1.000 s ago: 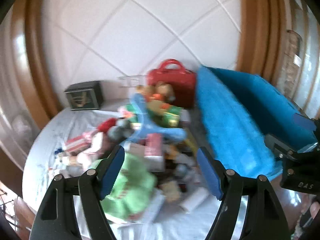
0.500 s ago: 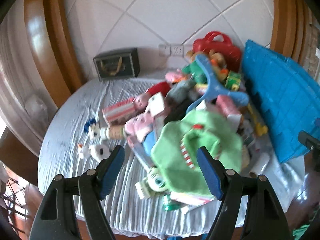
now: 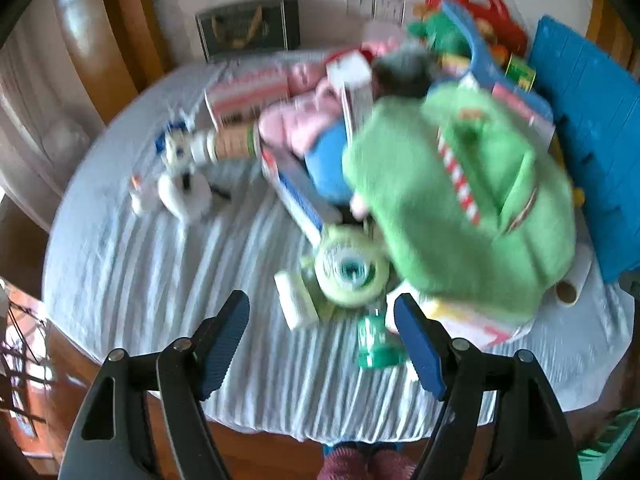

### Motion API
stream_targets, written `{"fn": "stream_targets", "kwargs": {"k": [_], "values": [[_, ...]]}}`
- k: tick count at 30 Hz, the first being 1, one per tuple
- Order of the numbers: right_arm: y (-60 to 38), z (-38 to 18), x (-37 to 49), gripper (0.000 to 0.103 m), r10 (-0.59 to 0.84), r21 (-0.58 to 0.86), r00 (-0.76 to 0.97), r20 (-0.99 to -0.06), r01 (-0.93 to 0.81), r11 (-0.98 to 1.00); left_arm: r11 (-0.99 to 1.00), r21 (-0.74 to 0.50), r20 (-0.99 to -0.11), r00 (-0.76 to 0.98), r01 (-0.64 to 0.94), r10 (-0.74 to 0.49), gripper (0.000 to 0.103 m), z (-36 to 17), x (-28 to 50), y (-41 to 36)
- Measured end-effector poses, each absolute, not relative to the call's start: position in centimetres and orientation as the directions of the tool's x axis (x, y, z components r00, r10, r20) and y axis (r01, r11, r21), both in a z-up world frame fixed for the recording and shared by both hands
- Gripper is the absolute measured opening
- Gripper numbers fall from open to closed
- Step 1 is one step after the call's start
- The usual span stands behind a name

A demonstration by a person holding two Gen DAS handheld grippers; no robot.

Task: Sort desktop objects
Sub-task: 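Return both tools to the pile and look over the items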

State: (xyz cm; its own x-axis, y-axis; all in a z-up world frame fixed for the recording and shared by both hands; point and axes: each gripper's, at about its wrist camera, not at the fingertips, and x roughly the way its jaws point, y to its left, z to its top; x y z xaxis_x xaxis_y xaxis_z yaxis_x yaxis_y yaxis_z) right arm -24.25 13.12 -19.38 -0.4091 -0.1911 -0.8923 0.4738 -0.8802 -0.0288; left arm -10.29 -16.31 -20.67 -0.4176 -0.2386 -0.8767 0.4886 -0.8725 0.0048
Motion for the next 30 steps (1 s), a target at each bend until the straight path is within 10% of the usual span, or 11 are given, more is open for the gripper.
{"fn": "stream_targets", "kwargs": {"k": [23,30], "values": [[15.8,-25.6,-24.4,0.103,-0.168,0.033,-0.300,-0.939,0.406,-0.913,-0.905,-0.072,-0.919,-0.381,0.418,-0.103,0.074,-27.8,-11.0,-14.1],[11.2,-24.1,-22.5,0.103,-0.253,0.082,-0.282,-0.925,0.501,-0.861,-0.902,-0.086,-0.928,-0.363,0.423,-0.082,0.059,-28.2,-10.4,-14.7]]}}
